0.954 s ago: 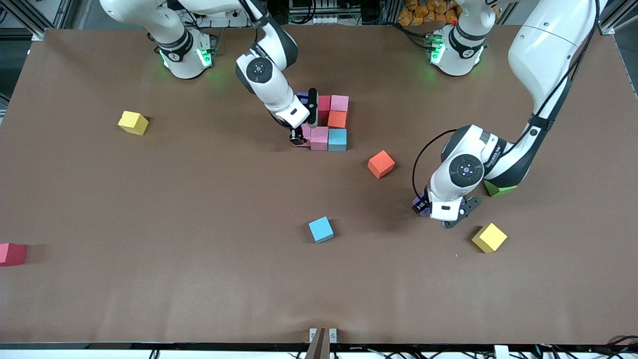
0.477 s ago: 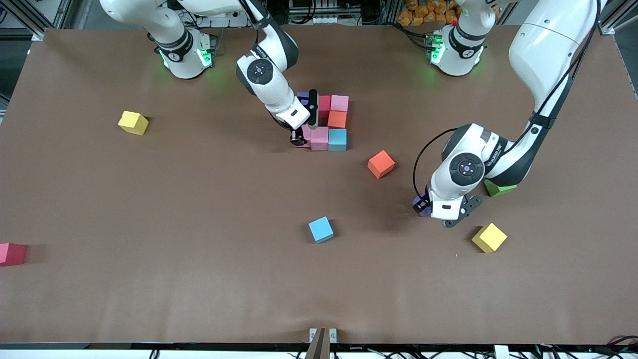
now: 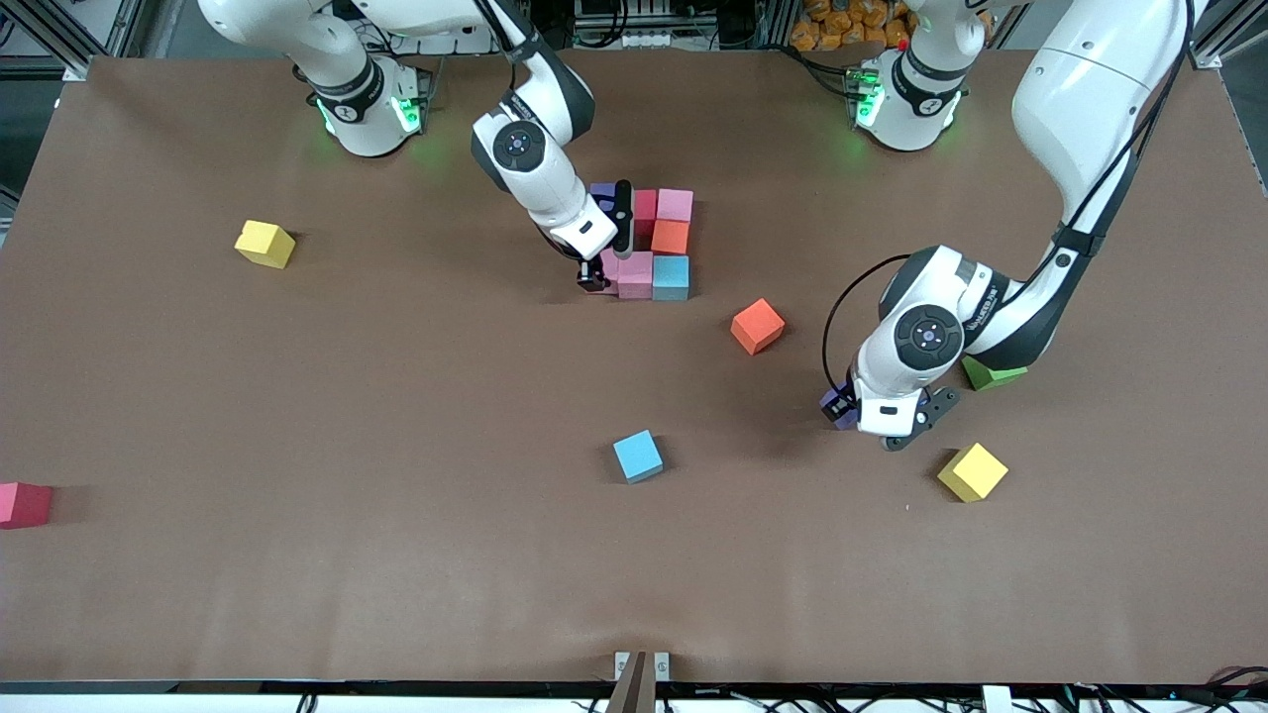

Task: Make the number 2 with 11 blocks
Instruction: 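Hold the pink cube against lavender while the left gripper holds purple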

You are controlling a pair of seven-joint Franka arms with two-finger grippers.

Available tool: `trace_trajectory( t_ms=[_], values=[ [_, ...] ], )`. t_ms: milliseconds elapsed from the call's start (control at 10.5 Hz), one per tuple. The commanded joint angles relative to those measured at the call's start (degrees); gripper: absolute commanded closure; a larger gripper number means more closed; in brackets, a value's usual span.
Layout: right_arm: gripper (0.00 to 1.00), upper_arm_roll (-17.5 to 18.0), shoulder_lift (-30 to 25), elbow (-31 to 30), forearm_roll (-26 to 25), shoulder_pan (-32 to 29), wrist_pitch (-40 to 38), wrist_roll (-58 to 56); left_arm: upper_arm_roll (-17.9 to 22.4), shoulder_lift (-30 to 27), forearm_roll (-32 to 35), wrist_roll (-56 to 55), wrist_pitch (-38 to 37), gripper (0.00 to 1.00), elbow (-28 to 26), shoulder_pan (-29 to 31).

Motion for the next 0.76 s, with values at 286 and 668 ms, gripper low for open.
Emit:
trace_trajectory(
  t_ms=[286,668],
  values=[
    [0.87,-0.62,1.20,1.30,1.29,0.99,0.18,0.20,-0.12,1.36,1.37,-0.03,2.67,0.21,-0.37,0.49],
    [0.73,-0.79,1.64,2.18,1.29,0.99,0.18,0.20,0.14,2.51,3.56,1.63,3.99,0.45,-0.10,1.45]
  ],
)
